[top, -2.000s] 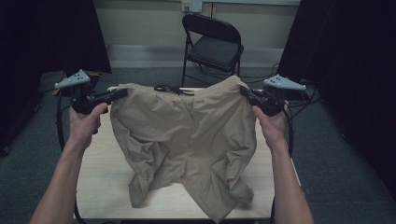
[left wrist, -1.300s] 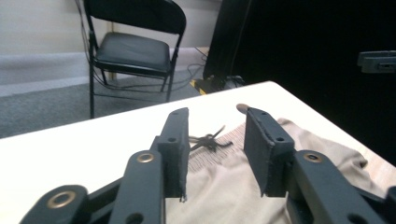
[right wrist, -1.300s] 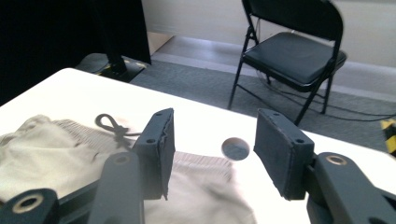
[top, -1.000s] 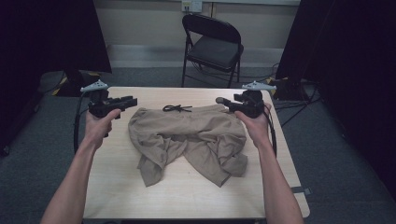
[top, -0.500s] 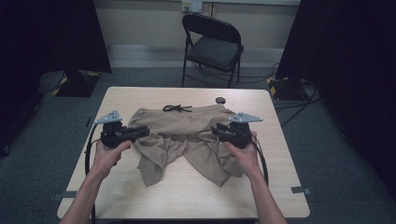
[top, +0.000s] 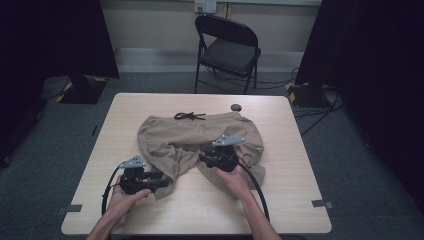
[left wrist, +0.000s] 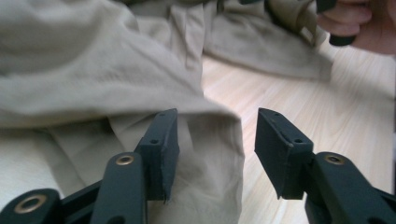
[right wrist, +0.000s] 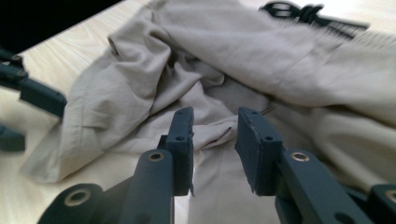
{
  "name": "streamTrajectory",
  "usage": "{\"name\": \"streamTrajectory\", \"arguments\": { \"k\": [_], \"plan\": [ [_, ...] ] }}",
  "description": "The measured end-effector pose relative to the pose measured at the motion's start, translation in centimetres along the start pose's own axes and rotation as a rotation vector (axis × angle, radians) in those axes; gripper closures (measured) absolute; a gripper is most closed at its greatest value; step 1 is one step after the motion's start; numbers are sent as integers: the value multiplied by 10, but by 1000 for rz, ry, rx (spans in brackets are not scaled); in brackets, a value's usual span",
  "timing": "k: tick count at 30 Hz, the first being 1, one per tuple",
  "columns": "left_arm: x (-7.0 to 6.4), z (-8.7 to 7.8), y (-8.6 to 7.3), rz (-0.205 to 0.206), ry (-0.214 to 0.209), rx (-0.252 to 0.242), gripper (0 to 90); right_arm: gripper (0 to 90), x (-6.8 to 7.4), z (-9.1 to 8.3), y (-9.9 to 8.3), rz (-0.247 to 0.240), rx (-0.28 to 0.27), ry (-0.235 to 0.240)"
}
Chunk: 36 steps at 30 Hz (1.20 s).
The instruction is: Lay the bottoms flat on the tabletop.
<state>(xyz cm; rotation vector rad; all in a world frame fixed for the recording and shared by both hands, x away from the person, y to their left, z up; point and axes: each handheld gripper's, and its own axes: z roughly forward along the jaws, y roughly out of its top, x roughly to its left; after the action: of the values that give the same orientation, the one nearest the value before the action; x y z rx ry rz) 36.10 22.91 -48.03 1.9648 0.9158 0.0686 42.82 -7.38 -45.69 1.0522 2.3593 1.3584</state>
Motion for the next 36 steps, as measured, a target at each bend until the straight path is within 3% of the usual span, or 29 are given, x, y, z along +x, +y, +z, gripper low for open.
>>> {"name": "streamTrajectory", "arguments": {
  "k": [7, 10, 11, 14, 15, 17, 20, 22, 29, 34, 36],
  "plan": [
    [-4, 18, -2, -9, 39, 15, 349, 508, 3, 33, -5, 12, 58, 5],
    [-4, 25, -2, 1, 92, 34, 354, 490, 4, 43, -6, 18, 69, -13],
    [-4, 27, -2, 5, 126, 40, 391, 490, 4, 47, -7, 19, 78, -23],
    [1, 25, -3, 27, 170, 35, 641, 529, 4, 55, -12, 24, 102, -35],
    [5, 23, -3, 20, 172, 32, 722, 561, 4, 56, -13, 22, 104, -39],
    [13, 19, -5, -2, 151, 25, 824, 712, 3, 56, -13, 32, 94, -49],
    [19, 7, -3, -37, 128, -32, 894, 871, -1, 52, -12, 45, 72, -37],
    [22, -2, -1, -45, 130, -71, 899, 888, -3, 46, -11, 45, 56, -39],
    [40, -28, -4, -145, 119, -189, 900, 894, -19, 13, -8, 64, -6, -75],
    [43, -32, -3, -161, 120, -212, 900, 895, -37, -10, -5, 74, -38, -122],
    [45, -31, -4, -164, 133, -193, 900, 895, -50, -16, -6, 94, -31, -154]
  ]
}}
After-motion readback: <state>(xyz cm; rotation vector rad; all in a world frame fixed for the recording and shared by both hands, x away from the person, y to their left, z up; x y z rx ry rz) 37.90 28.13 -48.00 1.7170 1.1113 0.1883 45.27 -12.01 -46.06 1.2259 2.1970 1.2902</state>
